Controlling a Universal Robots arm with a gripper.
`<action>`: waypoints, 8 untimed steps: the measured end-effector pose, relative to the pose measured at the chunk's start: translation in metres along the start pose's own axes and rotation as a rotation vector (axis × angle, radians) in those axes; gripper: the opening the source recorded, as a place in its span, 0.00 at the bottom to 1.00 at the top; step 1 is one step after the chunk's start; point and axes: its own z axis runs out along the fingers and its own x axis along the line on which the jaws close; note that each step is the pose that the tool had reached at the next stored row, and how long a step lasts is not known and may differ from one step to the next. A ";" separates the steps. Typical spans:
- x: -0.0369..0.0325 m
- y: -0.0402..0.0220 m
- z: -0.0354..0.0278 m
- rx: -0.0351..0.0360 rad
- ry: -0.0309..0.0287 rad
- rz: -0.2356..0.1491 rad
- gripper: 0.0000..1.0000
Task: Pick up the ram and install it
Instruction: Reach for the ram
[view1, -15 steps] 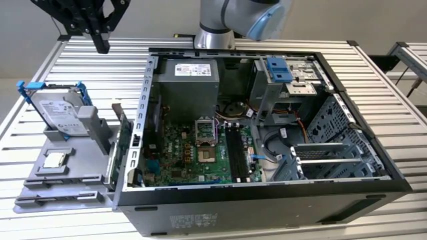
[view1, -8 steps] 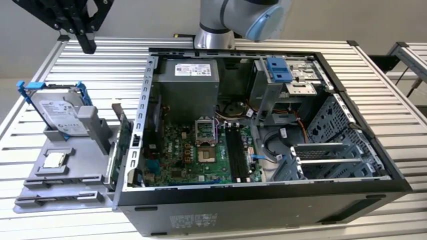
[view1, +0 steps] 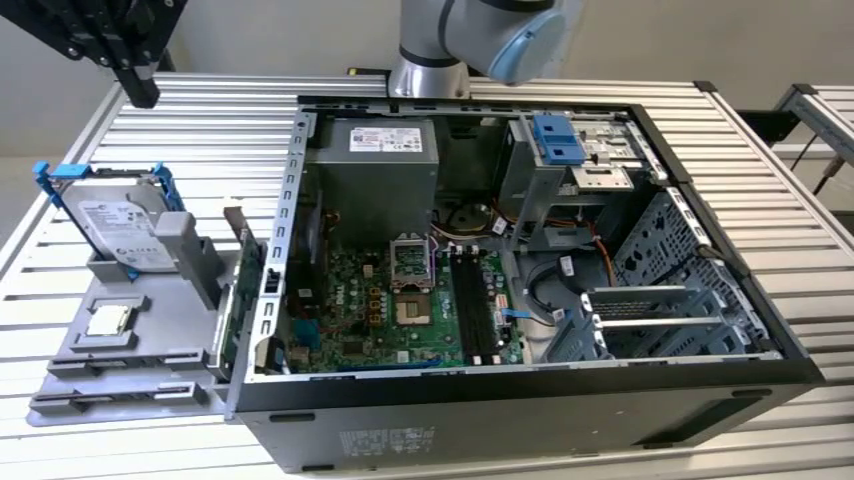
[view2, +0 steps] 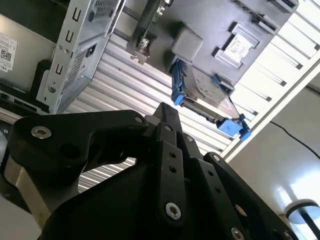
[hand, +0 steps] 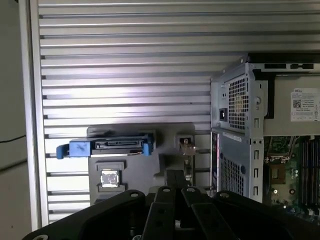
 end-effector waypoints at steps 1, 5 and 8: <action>0.0036 -0.0001 -0.0001 0.0000 0.0000 -0.001 0.00; 0.0166 -0.0006 -0.0004 0.0000 0.0002 -0.003 0.00; 0.0263 -0.0010 -0.0005 -0.0002 0.0002 -0.005 0.00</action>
